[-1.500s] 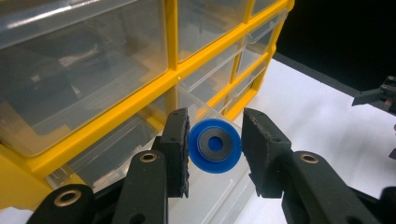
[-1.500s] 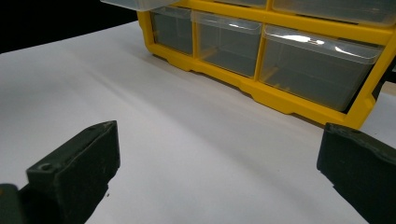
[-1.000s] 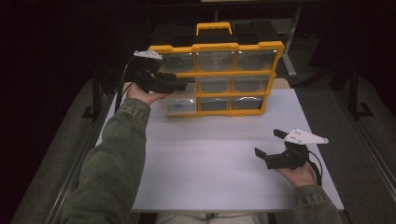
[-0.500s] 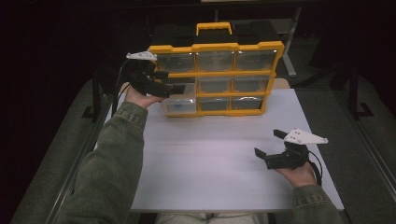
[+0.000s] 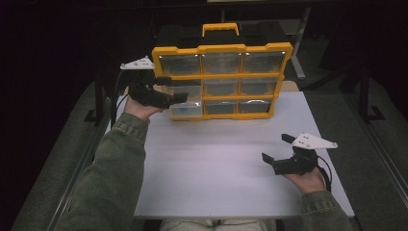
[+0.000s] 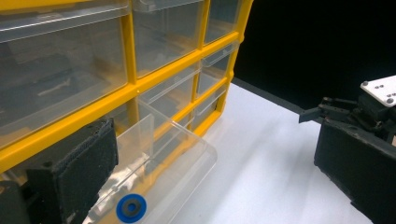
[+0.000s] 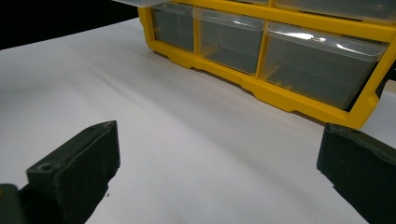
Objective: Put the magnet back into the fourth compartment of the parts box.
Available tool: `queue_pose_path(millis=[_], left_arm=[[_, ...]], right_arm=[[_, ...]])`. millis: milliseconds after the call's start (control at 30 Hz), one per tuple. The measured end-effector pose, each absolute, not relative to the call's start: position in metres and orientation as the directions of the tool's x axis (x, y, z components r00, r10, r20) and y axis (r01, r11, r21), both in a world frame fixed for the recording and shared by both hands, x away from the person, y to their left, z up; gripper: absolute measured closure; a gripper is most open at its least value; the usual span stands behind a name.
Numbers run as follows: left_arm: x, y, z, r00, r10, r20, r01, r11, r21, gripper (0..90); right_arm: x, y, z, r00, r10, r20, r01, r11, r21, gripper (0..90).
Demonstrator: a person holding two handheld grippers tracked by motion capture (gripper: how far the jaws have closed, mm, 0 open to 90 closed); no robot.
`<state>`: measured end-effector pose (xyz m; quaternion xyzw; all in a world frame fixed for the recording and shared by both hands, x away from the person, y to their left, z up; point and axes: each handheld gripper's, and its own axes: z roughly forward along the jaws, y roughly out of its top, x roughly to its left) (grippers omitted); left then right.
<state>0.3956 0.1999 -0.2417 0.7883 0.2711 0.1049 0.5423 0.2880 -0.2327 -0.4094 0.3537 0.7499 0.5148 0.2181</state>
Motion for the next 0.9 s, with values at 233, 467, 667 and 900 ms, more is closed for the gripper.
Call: queue_pose_path(millis=[233,467,667,900], left_arm=[[0.389,0.211,-0.247,0.834,0.531,-0.147,0.307,-0.227,0.924,0.0],[0.385,0.223,-0.254,0.834,0.528,-0.157,0.306,-0.207,0.929,0.0],[0.378,0.231,-0.257,0.835,0.527,-0.156,0.295,-0.192,0.936,0.0],[0.372,0.244,-0.263,0.825,0.543,-0.157,0.290,-0.169,0.942,0.0]], right_arm=[[0.288,-0.233,-0.409,-0.656,0.754,0.036,0.304,0.220,0.927,0.0],[0.288,-0.232,-0.409,-0.654,0.755,0.037,0.305,0.219,0.927,0.0],[0.288,-0.232,-0.410,-0.653,0.756,0.038,0.308,0.219,0.926,0.0],[0.287,-0.232,-0.409,-0.652,0.757,0.037,0.304,0.216,0.928,0.0]])
